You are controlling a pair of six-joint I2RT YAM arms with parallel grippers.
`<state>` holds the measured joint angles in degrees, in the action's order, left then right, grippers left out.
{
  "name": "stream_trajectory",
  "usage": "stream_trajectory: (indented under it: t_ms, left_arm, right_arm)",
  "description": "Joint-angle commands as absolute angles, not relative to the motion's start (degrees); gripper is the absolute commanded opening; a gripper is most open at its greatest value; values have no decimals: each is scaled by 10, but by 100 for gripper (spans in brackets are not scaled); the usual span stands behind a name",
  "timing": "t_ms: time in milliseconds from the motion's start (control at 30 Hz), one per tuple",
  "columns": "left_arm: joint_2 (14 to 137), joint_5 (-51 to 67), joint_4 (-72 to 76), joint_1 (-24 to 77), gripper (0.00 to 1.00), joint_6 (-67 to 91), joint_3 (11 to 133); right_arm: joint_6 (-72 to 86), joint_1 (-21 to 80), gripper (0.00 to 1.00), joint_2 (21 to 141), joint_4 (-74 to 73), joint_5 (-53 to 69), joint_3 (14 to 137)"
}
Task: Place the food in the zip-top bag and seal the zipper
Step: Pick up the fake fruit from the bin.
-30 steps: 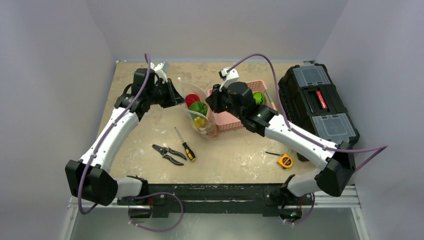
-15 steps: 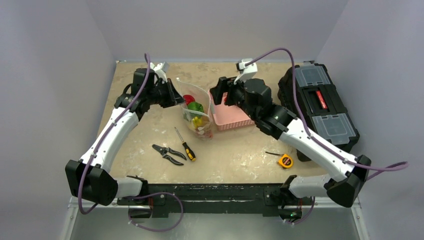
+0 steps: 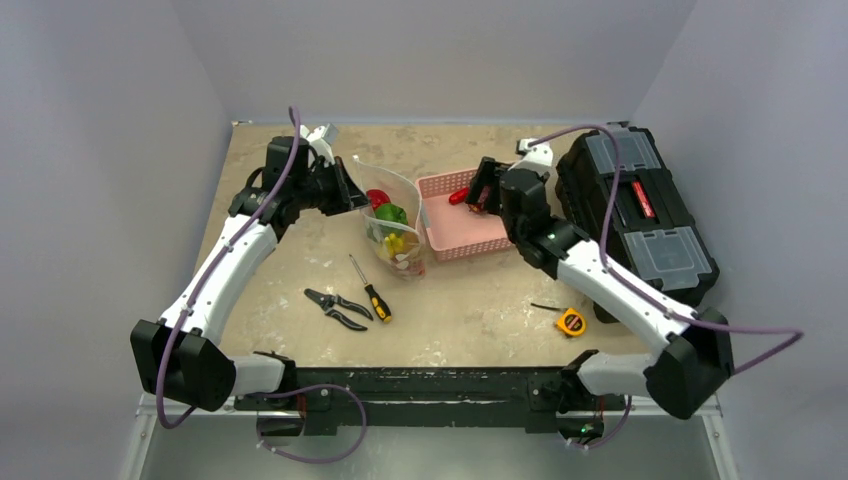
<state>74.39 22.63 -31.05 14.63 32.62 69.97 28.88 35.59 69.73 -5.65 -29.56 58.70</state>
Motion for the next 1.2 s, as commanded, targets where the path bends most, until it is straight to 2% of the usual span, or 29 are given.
stream_trajectory:
  t_ms: [0, 200, 400, 900, 1067, 1167]
  left_arm:
    - [740, 244, -293, 142, 0, 339, 721]
    - [739, 243, -294, 142, 0, 337, 721]
    - [737, 243, -294, 142, 0, 337, 721]
    - [747, 252, -291, 140, 0, 340, 722]
    - [748, 258, -288, 138, 0, 343, 721]
    - [747, 254, -290, 138, 0, 341, 721]
  right_arm:
    - [328, 339, 86, 778, -39, -324, 592]
    - [364, 309, 91, 934, -103, -285, 684]
    - [359, 300, 93, 1017, -95, -288, 730]
    - [343, 298, 96, 1119, -111, -372, 797]
    - [356, 298, 94, 1138, -105, -429, 789]
    - [359, 298, 88, 1141, -104, -444, 783]
